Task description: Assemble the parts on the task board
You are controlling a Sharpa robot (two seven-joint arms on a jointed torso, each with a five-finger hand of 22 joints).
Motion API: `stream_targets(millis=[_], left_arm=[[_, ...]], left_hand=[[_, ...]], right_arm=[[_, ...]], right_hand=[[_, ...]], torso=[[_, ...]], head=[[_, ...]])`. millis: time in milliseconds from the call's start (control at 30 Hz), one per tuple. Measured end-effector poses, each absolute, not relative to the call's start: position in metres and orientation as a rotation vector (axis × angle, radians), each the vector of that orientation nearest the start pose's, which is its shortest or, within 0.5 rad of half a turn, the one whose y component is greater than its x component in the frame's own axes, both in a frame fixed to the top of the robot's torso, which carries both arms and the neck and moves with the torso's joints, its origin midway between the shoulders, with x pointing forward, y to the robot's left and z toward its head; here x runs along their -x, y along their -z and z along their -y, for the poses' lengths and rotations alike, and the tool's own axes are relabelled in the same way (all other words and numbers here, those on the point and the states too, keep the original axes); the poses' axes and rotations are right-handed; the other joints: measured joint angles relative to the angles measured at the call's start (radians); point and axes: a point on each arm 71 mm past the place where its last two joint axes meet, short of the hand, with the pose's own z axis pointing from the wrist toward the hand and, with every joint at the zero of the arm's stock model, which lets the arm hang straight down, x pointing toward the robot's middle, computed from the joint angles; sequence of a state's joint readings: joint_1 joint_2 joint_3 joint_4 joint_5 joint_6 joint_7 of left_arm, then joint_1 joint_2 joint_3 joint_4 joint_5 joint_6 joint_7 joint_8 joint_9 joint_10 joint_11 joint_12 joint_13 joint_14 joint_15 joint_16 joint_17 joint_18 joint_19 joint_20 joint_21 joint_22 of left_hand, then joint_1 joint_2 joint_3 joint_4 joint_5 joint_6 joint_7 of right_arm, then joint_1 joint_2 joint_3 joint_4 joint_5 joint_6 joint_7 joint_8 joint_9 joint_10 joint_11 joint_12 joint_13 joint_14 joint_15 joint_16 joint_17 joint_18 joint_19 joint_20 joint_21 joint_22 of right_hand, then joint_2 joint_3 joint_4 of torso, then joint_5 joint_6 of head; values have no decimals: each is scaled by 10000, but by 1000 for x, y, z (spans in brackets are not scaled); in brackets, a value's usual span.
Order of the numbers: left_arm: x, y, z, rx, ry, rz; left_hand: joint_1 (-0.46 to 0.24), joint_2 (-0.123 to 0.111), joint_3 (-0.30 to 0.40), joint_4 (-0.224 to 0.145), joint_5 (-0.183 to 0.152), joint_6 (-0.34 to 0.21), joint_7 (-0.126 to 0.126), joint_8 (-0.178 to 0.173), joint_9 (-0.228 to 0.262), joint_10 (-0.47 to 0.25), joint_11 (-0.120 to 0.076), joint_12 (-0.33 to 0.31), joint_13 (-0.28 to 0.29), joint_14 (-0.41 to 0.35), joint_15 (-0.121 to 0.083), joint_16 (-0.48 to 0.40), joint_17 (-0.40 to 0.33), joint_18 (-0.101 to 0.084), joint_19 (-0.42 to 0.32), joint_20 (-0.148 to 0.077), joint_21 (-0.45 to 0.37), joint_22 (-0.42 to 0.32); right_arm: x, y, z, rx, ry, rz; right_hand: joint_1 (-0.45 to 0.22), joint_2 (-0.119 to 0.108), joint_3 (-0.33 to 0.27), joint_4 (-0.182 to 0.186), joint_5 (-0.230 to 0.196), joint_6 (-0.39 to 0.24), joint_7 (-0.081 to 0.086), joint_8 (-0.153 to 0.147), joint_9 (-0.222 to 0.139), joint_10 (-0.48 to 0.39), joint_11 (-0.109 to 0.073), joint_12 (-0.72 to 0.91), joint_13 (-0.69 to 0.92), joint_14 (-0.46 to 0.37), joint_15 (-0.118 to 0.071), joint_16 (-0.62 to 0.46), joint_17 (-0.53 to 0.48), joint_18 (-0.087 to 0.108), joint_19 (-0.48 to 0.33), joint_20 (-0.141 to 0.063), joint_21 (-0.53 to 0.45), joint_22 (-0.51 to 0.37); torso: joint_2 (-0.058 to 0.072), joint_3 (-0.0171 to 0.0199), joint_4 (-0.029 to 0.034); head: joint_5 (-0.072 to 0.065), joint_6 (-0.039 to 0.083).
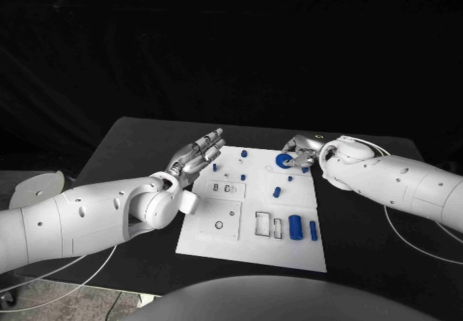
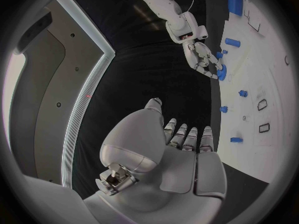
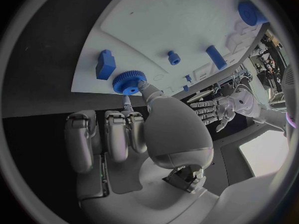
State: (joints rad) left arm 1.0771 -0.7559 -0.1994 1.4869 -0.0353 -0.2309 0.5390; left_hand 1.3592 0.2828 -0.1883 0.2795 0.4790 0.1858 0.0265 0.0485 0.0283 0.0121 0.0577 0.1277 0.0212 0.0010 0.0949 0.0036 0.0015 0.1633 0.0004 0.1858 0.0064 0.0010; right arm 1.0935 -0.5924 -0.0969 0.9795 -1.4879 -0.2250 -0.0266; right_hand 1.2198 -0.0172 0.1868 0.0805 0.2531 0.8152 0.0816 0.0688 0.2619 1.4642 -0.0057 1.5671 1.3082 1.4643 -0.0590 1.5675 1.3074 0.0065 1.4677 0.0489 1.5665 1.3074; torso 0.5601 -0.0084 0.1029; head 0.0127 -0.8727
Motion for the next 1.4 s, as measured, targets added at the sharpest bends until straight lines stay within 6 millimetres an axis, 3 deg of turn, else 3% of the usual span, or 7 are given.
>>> stream_targets(millis=[167, 467, 600, 967, 1200, 1400], left_arm=[[-438, 282, -172, 11053, 16256, -16039], [-438, 283, -171, 11068, 16306, -16101], [-437, 284, -171, 11102, 16311, -16142], [-435, 286, -171, 11160, 16342, -16226], [-435, 287, -173, 11191, 16311, -16241], [-435, 287, -173, 11201, 16319, -16264]], left_hand=[[0, 0, 0, 0, 0, 0, 0, 0, 0, 0, 0, 0, 0, 0, 0, 0, 1, -1, 0, 0, 0, -1], [0, 0, 0, 0, 0, 0, 0, 0, 0, 0, 0, 0, -1, 0, 0, 0, 1, 0, 0, 0, 0, 0], [0, 0, 0, 0, 0, 0, 0, 0, -1, 0, -1, 0, -1, 0, 0, 0, 1, -1, 0, 0, 0, 0], [0, 0, 55, 1, 37, 0, 0, 0, -1, -34, 38, 41, -2, 0, 0, 0, 2, 0, -7, 7, 0, 2], [0, 0, 54, 1, 35, 0, 0, 0, -1, 1, 72, 41, -2, -1, 0, 0, 1, 0, -37, 37, 0, 2], [0, 0, 72, -17, 32, 0, 0, 0, -1, 0, 72, 41, -2, -1, 72, 0, -5, -1, 0, 73, 0, 3]], right_arm=[[-537, 298, 234, 1535, -3827, -18917], [-538, 299, 234, 1515, -3885, -18849], [-537, 300, 235, 1528, -3924, -18828], [-535, 300, 232, 1643, -4226, -18634], [-530, 296, 228, 1707, -4573, -18472], [-531, 275, 211, 1872, -5183, -18109]], right_hand=[[0, 0, 61, -61, 226, 189, 63, 84, 58, 30, 38, 0, -1, 38, 38, 0, 0, 0, 4, 68, 0, -1], [269, -72, 367, -452, 1220, 732, 170, 399, 288, 34, 105, 0, -2, 38, 108, 0, -2, 1, 5, 140, 0, 7], [428, -57, 481, -657, 1501, 790, 226, 400, 283, 34, 105, 0, -3, 38, 108, 0, 7, 1, 4, 140, -1, 7], [735, 253, 577, -924, 1376, 823, 259, 399, 240, -1, 141, -1, -3, 2, 143, 0, 5, 0, -31, 175, -1, 6], [787, 220, 586, -991, 1480, 857, 291, 400, 239, 34, 175, -1, -3, 4, 146, 0, 5, 1, -31, 175, -1, 5], [778, 229, 517, -943, 1431, 859, 290, 400, 242, -1, 211, -1, -4, 38, 179, 0, 4, 1, 5, 211, -1, 4]], torso=[[-1, -5, 0], [-11, -12, -13], [-17, -12, -19], [-22, -10, -20], [-28, -25, -22], [-29, -31, -14]], head=[[11, 0], [46, 0], [50, 0], [35, 0], [35, 0], [35, 0]])
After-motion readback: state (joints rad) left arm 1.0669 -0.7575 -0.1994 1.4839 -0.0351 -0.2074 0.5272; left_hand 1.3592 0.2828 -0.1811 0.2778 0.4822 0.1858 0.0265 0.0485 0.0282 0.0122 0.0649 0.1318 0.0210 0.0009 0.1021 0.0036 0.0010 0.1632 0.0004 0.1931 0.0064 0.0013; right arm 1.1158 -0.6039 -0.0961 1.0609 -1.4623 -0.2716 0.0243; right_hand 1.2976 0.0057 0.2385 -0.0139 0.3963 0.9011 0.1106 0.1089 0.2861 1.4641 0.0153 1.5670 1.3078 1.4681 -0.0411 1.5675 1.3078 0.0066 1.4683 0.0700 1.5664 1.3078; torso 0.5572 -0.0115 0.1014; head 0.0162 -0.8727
